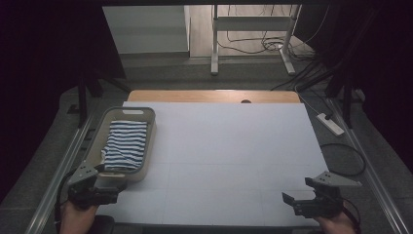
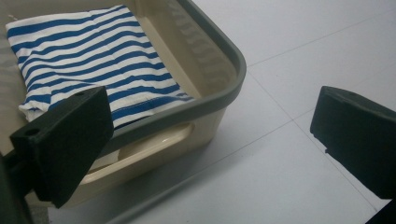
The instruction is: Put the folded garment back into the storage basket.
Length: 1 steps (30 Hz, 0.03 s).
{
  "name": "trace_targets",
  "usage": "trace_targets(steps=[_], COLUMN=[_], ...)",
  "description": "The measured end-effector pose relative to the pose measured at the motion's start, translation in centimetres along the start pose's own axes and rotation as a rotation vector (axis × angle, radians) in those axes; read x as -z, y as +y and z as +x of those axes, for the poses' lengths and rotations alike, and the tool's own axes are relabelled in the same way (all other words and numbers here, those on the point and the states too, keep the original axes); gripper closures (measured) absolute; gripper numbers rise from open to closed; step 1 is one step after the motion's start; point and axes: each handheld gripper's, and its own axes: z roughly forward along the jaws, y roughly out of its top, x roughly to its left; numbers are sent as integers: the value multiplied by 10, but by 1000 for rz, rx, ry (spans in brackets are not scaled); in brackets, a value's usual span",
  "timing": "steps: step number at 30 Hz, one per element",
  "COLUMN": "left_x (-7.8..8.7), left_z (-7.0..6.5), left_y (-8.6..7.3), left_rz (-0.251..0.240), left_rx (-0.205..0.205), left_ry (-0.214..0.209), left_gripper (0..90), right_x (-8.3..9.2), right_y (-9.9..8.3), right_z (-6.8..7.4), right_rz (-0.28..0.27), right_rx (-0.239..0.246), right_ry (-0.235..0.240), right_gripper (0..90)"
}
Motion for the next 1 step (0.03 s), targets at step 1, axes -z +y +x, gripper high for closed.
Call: trace_targets(steps=[1], left_x=[0], left_z=[0], left_y=[0], left_rz=[-1], left_rx=[2], left_ry=[0], left_gripper=[0], right_x=[0], right_y=[0], right_z=[0], right_rz=[4], right_rx=[4], right_ry=[-1], right_gripper=[0])
